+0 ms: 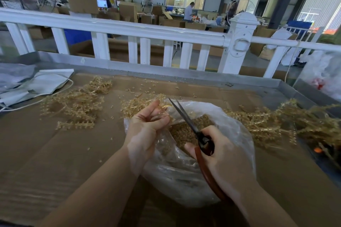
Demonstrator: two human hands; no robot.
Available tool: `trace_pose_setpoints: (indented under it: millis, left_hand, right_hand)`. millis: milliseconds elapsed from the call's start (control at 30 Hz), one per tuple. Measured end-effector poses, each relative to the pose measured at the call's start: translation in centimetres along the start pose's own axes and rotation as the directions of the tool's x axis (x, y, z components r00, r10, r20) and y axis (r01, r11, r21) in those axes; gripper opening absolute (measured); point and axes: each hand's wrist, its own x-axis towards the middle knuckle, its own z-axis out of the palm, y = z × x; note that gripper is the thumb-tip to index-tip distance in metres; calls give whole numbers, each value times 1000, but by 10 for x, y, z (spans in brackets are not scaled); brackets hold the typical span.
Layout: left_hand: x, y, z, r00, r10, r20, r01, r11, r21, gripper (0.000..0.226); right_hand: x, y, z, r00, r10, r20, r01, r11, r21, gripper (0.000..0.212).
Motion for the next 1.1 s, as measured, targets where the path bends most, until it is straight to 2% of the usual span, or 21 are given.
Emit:
trace_pose_setpoints:
  millis: [133, 533, 700, 867, 1100]
  left_hand:
    - [-2, 3, 3, 999, 45, -30, -44, 999, 27, 58]
    - [-3, 5, 4, 997, 47, -60, -48, 999, -11, 53]
    - [-3, 4, 3, 997, 51, -63, -53, 998, -33, 54]
    - [-4, 7, 5, 998, 39, -50, -42, 997, -58, 53]
    - [-6, 7, 6, 999, 34, -36, -36, 997, -67, 57]
  right_hand:
    - [-6, -1, 1, 1000, -18, 22, 19, 999, -27, 28]
    - [-7, -4, 5, 994, -107, -2, 105, 978, -181, 31]
    - [-6, -5, 4, 995, -97, 21, 99, 983, -153, 30]
    - [-7, -6, 3, 997, -76, 19, 77, 996, -54, 32]
    - [-7, -6, 2, 996, -77, 33, 78, 997, -30, 32]
